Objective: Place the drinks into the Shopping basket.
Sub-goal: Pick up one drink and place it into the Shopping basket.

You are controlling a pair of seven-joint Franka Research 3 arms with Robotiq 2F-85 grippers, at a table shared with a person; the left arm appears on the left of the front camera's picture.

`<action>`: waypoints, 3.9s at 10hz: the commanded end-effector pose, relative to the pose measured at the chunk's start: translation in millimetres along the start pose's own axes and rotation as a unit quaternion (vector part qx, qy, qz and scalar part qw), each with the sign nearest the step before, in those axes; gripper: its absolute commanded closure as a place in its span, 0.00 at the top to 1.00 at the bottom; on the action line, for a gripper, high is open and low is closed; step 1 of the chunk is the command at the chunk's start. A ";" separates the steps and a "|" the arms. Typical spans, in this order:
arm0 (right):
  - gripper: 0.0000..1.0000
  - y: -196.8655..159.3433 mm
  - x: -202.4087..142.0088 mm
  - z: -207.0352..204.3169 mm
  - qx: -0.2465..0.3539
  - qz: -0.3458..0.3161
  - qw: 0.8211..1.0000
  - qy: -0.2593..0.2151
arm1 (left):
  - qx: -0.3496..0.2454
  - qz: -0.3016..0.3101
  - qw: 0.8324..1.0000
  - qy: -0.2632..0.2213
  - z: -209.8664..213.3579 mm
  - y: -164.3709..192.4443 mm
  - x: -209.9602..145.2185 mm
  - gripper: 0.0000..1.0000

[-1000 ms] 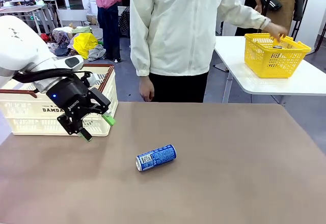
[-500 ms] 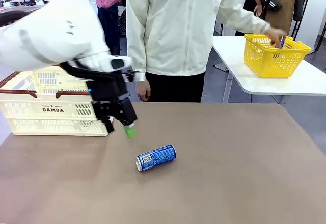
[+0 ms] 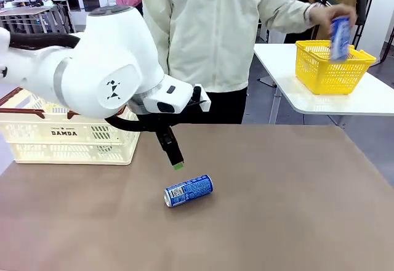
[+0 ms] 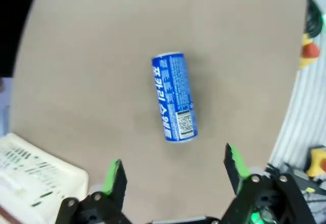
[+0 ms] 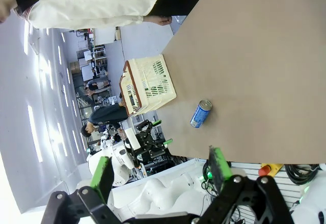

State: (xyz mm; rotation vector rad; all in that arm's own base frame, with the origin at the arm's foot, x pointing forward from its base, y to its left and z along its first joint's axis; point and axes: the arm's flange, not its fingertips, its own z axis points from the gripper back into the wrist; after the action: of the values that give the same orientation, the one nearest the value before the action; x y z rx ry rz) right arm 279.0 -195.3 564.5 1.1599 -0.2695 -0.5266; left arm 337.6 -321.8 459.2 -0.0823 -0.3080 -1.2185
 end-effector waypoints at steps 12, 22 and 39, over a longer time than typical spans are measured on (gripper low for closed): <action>1.00 4.0 0.4 1.4 0.004 -0.006 1.000 0.001 | -0.021 0.144 0.974 -0.174 319.3 5.3 -282.5 1.00; 1.00 4.0 0.4 1.4 0.004 -0.006 1.000 0.001 | 0.048 0.228 0.970 -0.072 219.8 27.4 -192.9 1.00; 1.00 4.0 0.4 1.4 0.004 -0.006 1.000 0.001 | 0.014 0.015 1.000 0.003 -109.7 4.3 20.6 1.00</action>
State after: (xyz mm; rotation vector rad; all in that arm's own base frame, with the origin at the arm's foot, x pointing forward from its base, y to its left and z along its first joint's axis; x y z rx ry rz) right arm 279.2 -195.8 565.5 1.1592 -0.2706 -0.5261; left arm 359.9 -364.5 364.2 -0.0884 -0.3446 -1.1468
